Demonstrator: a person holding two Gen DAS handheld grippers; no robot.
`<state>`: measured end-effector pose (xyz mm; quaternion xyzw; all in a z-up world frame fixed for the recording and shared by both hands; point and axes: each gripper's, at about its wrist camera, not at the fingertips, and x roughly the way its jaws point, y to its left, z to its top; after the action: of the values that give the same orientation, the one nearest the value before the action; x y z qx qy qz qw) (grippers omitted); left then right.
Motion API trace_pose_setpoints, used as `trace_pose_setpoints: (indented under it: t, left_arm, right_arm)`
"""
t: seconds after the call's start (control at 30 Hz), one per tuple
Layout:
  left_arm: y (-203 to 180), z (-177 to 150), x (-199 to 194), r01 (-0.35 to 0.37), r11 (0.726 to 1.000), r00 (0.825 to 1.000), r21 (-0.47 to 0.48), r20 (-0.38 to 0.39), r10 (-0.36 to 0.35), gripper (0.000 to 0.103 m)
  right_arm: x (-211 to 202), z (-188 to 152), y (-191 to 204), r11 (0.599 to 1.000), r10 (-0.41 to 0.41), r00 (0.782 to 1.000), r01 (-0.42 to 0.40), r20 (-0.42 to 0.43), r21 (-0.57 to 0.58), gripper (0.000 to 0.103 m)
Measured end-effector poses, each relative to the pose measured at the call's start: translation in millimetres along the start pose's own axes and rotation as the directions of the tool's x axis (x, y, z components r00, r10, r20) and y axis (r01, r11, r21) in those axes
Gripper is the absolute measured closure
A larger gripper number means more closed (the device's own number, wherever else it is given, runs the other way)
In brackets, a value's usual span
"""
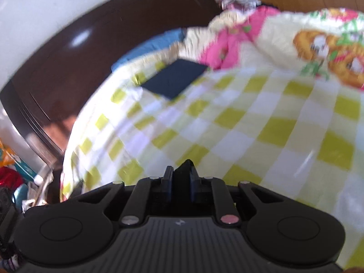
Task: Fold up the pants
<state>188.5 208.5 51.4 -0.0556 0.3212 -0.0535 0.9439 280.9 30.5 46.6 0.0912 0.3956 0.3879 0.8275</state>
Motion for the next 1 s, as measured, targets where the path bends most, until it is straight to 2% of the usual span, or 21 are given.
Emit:
trace_pose_setpoints:
  t: [0.07,0.13,0.2,0.23,0.3,0.37,0.43,0.47,0.5,0.57,0.63,0.7,0.77,0.8,0.83,0.87,0.93,1.0]
  left_arm:
    - [2,-18,11,-0.035,0.999,0.999,0.010,-0.036,0.036,0.061]
    - [3,-30,10,-0.047,0.999,0.998,0.011,-0.044,0.048,0.060]
    - [5,-35,8,-0.067,0.998,0.997,0.004,-0.042,0.067,0.054]
    - [7,-35,7,-0.072,0.997,0.997,-0.003,-0.040,0.072,0.051]
    - [8,-31,-1,-0.071,0.997,0.997,-0.007,-0.030,0.071,0.050]
    - [8,-24,-14,-0.081,0.997,0.997,0.009,-0.002,0.081,0.048]
    - [7,-16,-27,-0.123,0.992,0.992,0.035,0.034,0.122,0.047]
    - [7,-10,-33,-0.139,0.989,0.989,0.044,0.057,0.136,0.044]
    - [8,-4,-37,-0.136,0.990,0.988,0.046,0.075,0.132,0.042]
    - [8,8,-39,-0.086,0.995,0.992,0.050,0.098,0.080,0.034]
    - [0,17,-32,-0.035,0.997,0.994,0.074,0.110,0.027,0.032]
    - [-11,20,-15,-0.005,0.993,0.996,0.116,0.087,-0.005,0.029]
    - [-19,15,17,-0.046,0.983,0.999,0.179,0.010,0.045,0.028]
    - [-19,7,37,-0.080,0.973,0.995,0.215,-0.044,0.091,0.026]
    - [-15,-2,52,-0.074,0.974,0.990,0.216,-0.103,0.098,0.023]
    - [-7,-9,61,-0.062,0.982,0.987,0.177,-0.136,0.087,0.022]
    - [6,-9,54,-0.037,0.998,0.989,0.059,-0.144,0.045,0.021]
    - [5,0,34,-0.040,0.998,0.994,0.038,-0.097,0.044,0.022]
  right_arm:
    - [27,-14,2,0.998,-0.043,0.999,0.042,-0.018,-0.040,0.087]
    - [46,-24,2,0.997,-0.060,0.998,0.059,-0.035,-0.053,0.077]
    - [55,-26,-4,0.998,-0.050,0.998,0.048,-0.050,-0.035,0.071]
    - [54,-24,-6,0.998,-0.055,0.997,0.054,-0.052,-0.016,0.063]
    - [38,-18,-7,0.999,-0.053,0.998,0.053,-0.023,0.010,0.063]
    - [6,-12,-1,0.998,-0.067,0.997,0.067,0.046,0.002,0.063]
    - [-31,-12,5,0.994,-0.103,0.989,0.105,0.109,-0.010,0.062]
    - [-52,-16,8,0.993,-0.118,0.984,0.120,0.135,-0.007,0.057]
    - [-70,-23,9,0.992,-0.126,0.982,0.126,0.143,0.009,0.054]
    - [-100,-46,8,0.990,-0.139,0.982,0.132,0.131,0.058,0.050]
    - [-115,-70,5,0.983,-0.158,0.984,0.148,0.086,0.111,0.048]
    - [-118,-95,0,0.971,-0.165,0.985,0.155,0.042,0.181,0.048]
    - [-111,-117,-5,0.956,-0.167,0.986,0.165,-0.010,0.242,0.048]
    - [-106,-126,-8,0.947,-0.161,0.986,0.164,-0.033,0.277,0.048]
    - [-100,-133,-12,0.940,-0.141,0.988,0.152,-0.056,0.305,0.048]
    - [-96,-139,-16,0.928,-0.136,0.989,0.148,-0.059,0.342,0.048]
    - [-93,-140,-20,0.917,-0.118,0.992,0.124,-0.040,0.379,0.048]
    - [-91,-135,-23,0.906,-0.106,0.994,0.103,-0.016,0.411,0.047]
